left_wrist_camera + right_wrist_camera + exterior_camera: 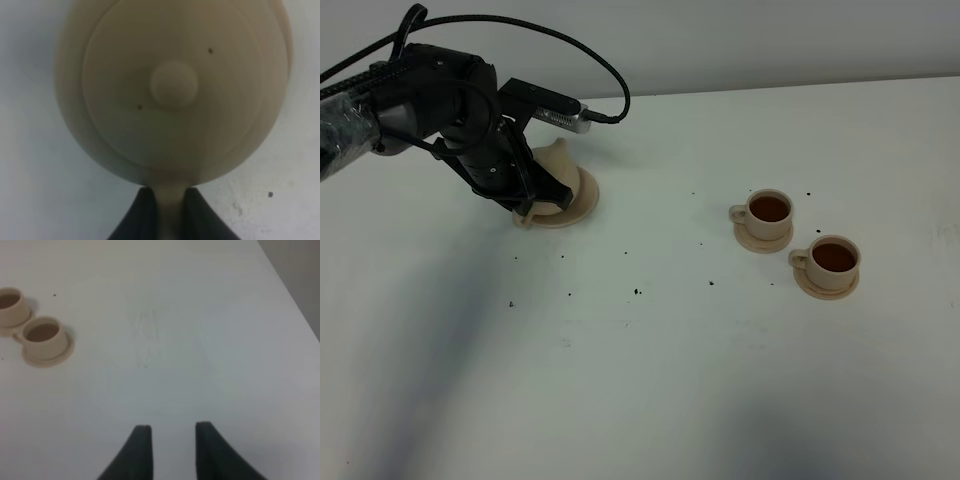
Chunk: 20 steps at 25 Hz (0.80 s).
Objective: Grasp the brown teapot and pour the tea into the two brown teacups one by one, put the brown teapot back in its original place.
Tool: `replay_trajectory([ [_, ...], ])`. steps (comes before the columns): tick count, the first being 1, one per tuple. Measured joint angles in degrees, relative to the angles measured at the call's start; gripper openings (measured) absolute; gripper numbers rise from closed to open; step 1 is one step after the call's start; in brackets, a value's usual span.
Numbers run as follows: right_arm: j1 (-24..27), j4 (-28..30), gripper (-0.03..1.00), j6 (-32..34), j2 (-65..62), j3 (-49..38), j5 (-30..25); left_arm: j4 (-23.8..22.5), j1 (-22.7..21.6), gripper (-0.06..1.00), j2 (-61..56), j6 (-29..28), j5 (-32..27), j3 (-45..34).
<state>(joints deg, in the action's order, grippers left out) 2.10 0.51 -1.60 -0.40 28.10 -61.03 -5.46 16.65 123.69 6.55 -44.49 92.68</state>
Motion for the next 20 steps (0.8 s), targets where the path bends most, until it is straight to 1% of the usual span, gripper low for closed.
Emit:
replay_trajectory([
  [15, 0.0, 0.0, 0.24, 0.0, 0.0, 0.0, 0.0, 0.0, 0.0, 0.16, 0.8, 0.1, 0.6, 0.0],
  [17, 0.0, 0.0, 0.24, 0.0, 0.0, 0.0, 0.0, 0.0, 0.0, 0.19, 0.8, 0.0, 0.5, 0.0],
  [20, 0.0, 0.0, 0.24, 0.0, 0.0, 0.0, 0.0, 0.0, 0.0, 0.31, 0.8, -0.2, 0.1, 0.0],
])
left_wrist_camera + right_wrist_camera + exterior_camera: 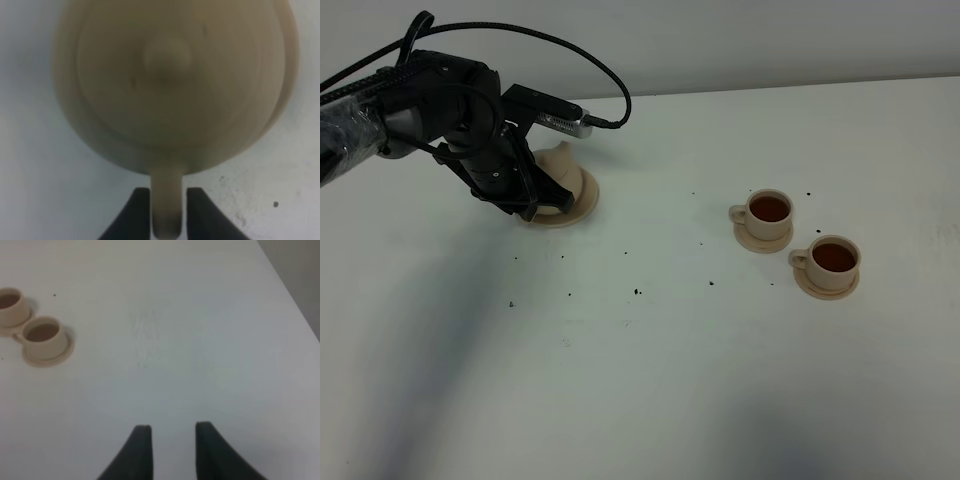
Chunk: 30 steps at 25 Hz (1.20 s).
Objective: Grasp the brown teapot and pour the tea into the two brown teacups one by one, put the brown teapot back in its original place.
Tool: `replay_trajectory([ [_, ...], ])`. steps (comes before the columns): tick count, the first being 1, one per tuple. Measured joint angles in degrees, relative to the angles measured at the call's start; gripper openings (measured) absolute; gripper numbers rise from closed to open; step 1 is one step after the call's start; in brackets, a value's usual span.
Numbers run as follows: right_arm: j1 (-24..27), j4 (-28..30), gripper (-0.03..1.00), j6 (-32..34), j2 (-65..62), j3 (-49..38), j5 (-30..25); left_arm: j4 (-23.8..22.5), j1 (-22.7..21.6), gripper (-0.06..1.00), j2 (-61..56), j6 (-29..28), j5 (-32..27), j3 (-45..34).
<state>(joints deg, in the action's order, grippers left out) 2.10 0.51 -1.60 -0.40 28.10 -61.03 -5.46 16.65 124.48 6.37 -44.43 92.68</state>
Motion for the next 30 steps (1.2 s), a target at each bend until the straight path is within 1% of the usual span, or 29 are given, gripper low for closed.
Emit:
replay_trajectory([
  [3, 0.0, 0.0, 0.24, 0.0, 0.0, 0.0, 0.0, 0.0, 0.0, 0.40, -0.4, 0.0, -1.6, 0.0],
  [6, 0.0, 0.0, 0.24, 0.0, 0.0, 0.0, 0.0, 0.0, 0.0, 0.44, -1.6, 0.0, -4.4, 0.0],
  [7, 0.0, 0.0, 0.24, 0.0, 0.0, 0.0, 0.0, 0.0, 0.0, 0.45, -2.4, 0.0, -6.1, 0.0],
  [10, 0.0, 0.0, 0.24, 0.0, 0.0, 0.0, 0.0, 0.0, 0.0, 0.45, -5.0, 0.0, -13.7, 0.0],
  [11, 0.0, 0.0, 0.24, 0.0, 0.0, 0.0, 0.0, 0.0, 0.0, 0.45, -5.9, 0.0, -17.9, 0.0],
  [12, 0.0, 0.0, 0.24, 0.0, 0.0, 0.0, 0.0, 0.1, 0.0, 0.45, -6.7, 0.0, -20.7, -0.1],
  [13, 0.0, 0.0, 0.24, 0.0, 0.0, 0.0, 0.0, 0.1, 0.0, 0.44, -7.6, -0.1, -22.9, -0.4],
  [15, 0.0, 0.0, 0.24, 0.0, 0.0, 0.0, 0.0, 0.5, 0.0, 0.42, -10.4, -1.1, -23.8, -3.2],
  [19, 0.0, 0.0, 0.24, 0.0, 0.0, 0.0, 0.0, 1.1, 0.0, 0.36, -18.4, -3.4, -23.8, -14.4],
  [23, 0.0, 0.0, 0.24, 0.0, 0.0, 0.0, 0.0, 1.1, 0.0, 0.31, -29.4, -5.4, -23.6, -30.1],
  [25, 0.0, 0.0, 0.24, 0.0, 0.0, 0.0, 0.0, 1.1, 0.0, 0.30, -35.5, -5.6, -22.5, -37.3],
  [28, 0.0, 0.0, 0.24, 0.0, 0.0, 0.0, 0.0, 1.1, 0.0, 0.29, -45.9, -6.4, -19.2, -47.9],
  [30, 0.0, 0.0, 0.24, 0.0, 0.0, 0.0, 0.0, 1.5, 0.0, 0.29, -51.9, -7.2, -17.5, -53.2],
])
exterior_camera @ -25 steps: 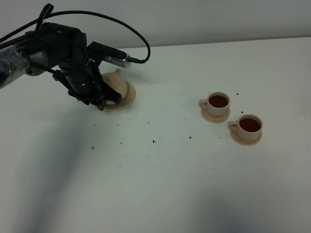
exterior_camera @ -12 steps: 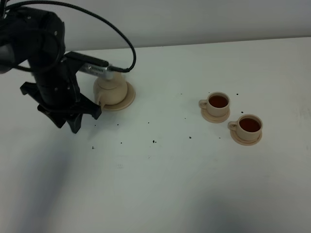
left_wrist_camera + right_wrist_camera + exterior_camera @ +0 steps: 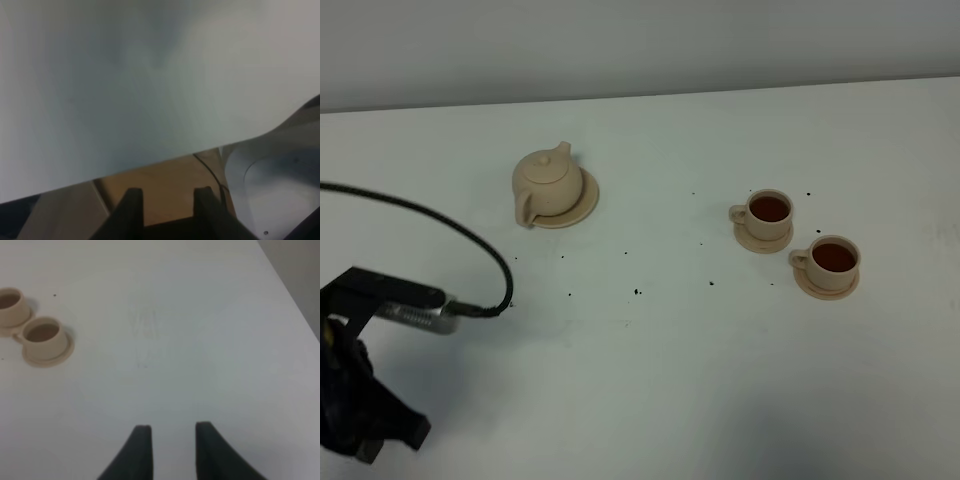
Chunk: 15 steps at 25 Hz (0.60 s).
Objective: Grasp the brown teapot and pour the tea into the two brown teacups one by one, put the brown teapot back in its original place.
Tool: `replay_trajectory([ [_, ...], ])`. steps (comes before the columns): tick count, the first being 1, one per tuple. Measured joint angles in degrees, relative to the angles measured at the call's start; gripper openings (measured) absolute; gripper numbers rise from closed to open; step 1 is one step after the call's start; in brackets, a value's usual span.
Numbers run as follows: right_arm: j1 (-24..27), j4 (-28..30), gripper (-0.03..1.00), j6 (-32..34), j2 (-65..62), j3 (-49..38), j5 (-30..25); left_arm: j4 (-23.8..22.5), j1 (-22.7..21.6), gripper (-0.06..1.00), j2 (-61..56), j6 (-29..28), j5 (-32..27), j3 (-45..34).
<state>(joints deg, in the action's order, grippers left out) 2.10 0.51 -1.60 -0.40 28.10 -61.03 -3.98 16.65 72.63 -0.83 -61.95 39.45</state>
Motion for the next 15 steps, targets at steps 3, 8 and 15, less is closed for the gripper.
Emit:
replay_trajectory([
  [3, 0.0, 0.0, 0.24, 0.0, 0.0, 0.0, 0.0, 0.6, 0.0, 0.29, -8.5, -1.0, 1.6, -6.0],
  [8, 0.0, 0.0, 0.24, 0.0, 0.0, 0.0, 0.0, 0.7, 0.0, 0.29, -20.5, -1.2, 2.7, -10.2],
  [15, 0.0, 0.0, 0.24, 0.0, 0.0, 0.0, 0.0, 0.6, 0.0, 0.29, -34.1, -1.4, 2.8, -10.2],
])
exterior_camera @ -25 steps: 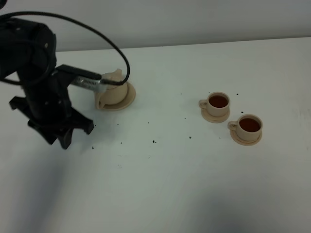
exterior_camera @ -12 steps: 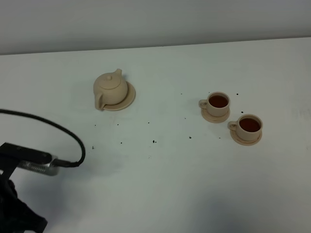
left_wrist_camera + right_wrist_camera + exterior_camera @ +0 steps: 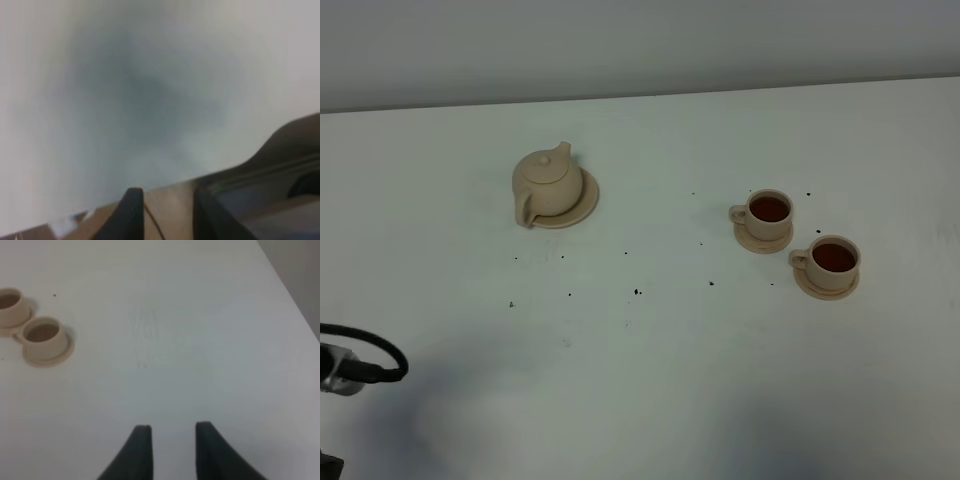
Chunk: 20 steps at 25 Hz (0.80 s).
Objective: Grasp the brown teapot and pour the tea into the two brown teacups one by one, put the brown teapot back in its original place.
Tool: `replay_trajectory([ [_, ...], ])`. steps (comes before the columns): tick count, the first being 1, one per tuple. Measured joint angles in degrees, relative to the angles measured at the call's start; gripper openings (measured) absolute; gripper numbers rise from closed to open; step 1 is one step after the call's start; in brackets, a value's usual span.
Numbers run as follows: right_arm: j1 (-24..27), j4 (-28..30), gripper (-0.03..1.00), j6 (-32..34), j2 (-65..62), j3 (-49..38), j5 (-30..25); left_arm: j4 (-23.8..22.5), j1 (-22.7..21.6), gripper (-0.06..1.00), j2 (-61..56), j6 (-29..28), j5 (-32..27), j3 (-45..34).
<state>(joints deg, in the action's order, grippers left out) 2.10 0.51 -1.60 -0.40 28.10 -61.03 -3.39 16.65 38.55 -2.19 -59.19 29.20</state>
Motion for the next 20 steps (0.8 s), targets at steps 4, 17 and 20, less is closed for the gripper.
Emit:
replay_trajectory([
  [4, 0.0, 0.0, 0.24, 0.0, 0.0, 0.0, 0.0, -0.4, -3.0, 0.29, -8.0, -0.3, -0.1, 0.0],
  [17, 0.0, 0.0, 0.24, 0.0, 0.0, 0.0, 0.0, 2.7, -20.3, 0.29, -24.2, 4.2, -0.1, -0.2],
  [20, 0.0, 0.0, 0.24, 0.0, 0.0, 0.0, 0.0, 2.7, -20.4, 0.29, -27.6, 4.6, -0.2, -0.2],
])
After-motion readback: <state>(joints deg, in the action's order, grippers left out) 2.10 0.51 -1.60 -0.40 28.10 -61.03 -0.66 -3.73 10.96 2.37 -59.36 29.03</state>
